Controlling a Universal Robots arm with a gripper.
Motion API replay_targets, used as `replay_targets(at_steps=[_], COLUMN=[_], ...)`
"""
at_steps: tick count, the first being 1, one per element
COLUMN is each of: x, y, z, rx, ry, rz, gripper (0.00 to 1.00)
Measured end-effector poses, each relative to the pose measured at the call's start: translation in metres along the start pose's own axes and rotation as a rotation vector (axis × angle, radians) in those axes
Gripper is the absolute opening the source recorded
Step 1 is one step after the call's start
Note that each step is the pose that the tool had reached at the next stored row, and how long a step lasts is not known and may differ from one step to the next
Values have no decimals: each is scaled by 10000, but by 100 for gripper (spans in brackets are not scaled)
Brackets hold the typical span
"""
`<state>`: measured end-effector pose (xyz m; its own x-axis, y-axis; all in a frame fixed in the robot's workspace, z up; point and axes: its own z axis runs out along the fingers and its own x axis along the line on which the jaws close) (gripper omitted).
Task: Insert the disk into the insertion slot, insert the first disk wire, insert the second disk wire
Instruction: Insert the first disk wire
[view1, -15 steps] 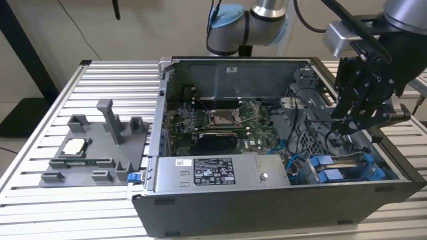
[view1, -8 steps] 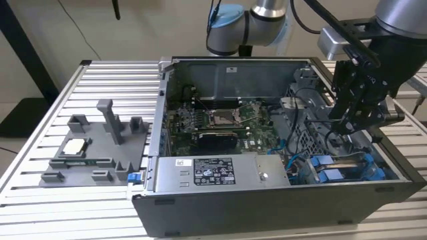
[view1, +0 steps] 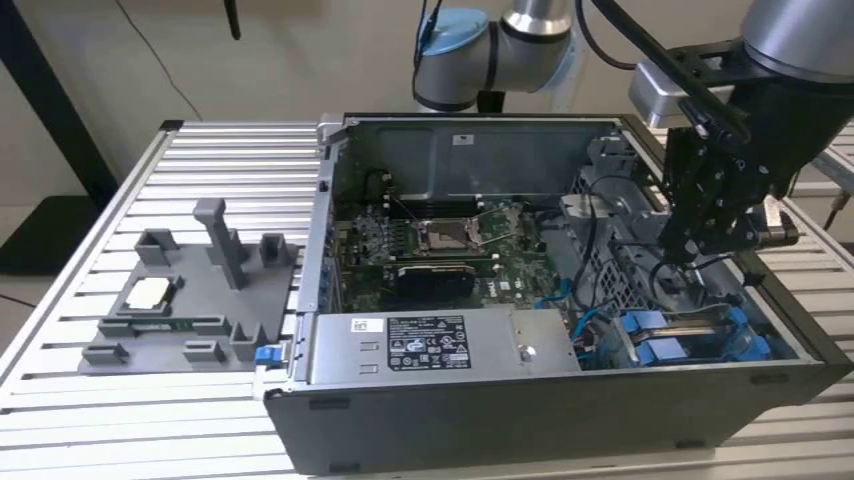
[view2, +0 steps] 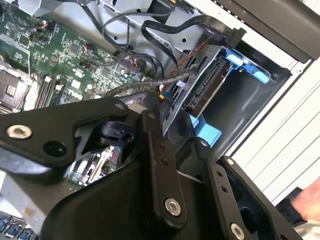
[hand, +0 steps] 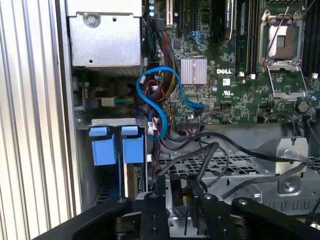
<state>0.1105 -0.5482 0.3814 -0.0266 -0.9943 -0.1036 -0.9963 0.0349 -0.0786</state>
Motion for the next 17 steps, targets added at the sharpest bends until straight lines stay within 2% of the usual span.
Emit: replay_targets(at_steps=[1, 2, 3, 5, 7, 8, 13, 17], x=[0, 1, 1, 1, 1, 2, 11, 26], y=[1, 2, 2, 2, 2, 2, -4, -30], z=[4, 6, 7, 10, 12, 15, 32, 47], rx=[23, 45, 68, 94, 95, 95, 84, 32], ry=[-22, -41, -63, -98, -96, -79, 134, 243], rz=[-16, -29, -39, -48, -54, -56, -75, -78], gripper=[25, 25, 19, 19, 19, 19, 19, 19])
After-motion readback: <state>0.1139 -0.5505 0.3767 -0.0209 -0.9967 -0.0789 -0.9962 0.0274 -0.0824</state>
